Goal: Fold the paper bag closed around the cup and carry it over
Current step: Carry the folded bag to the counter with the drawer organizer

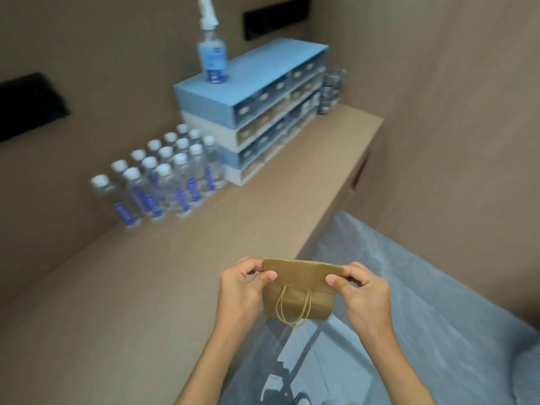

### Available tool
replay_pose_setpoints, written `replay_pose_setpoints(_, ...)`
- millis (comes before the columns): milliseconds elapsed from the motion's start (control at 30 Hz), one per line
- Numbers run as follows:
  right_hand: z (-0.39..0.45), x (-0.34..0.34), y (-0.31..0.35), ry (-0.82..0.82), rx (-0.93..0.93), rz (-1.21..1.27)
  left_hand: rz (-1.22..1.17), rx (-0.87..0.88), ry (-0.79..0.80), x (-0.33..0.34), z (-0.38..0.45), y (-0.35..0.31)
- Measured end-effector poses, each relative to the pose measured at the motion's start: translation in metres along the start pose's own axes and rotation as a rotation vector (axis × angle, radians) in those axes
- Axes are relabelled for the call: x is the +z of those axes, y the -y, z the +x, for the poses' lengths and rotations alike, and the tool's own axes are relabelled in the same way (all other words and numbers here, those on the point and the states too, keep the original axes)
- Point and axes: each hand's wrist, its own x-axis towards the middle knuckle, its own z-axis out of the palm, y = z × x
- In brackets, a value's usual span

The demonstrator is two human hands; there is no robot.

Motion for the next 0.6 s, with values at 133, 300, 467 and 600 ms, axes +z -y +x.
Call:
replay_pose_setpoints(133, 0.019, -0.071, -0.012, -0.164, 0.009, -0.038, 0.005, 0.035, 0.15, 0.08, 0.023, -0.016)
replay_pose_setpoints(300, 0.037, -0.136, -0.022, -0.329, 0.011, -0.052, -0.003, 0.081, 0.305, 0.159, 0.049, -0.031)
replay_pose_setpoints(467, 0.062, -0.178, -0.036, -0.453, 0.034, -0.077, 0.03, 0.123, 0.422, 0.221, 0.08, -0.035)
replay_pose_setpoints(600, 0.1, -0.202, -0.052, -0.516, 0.053, -0.092, 0.039, 0.133, 0.478, 0.267, 0.115, -0.042)
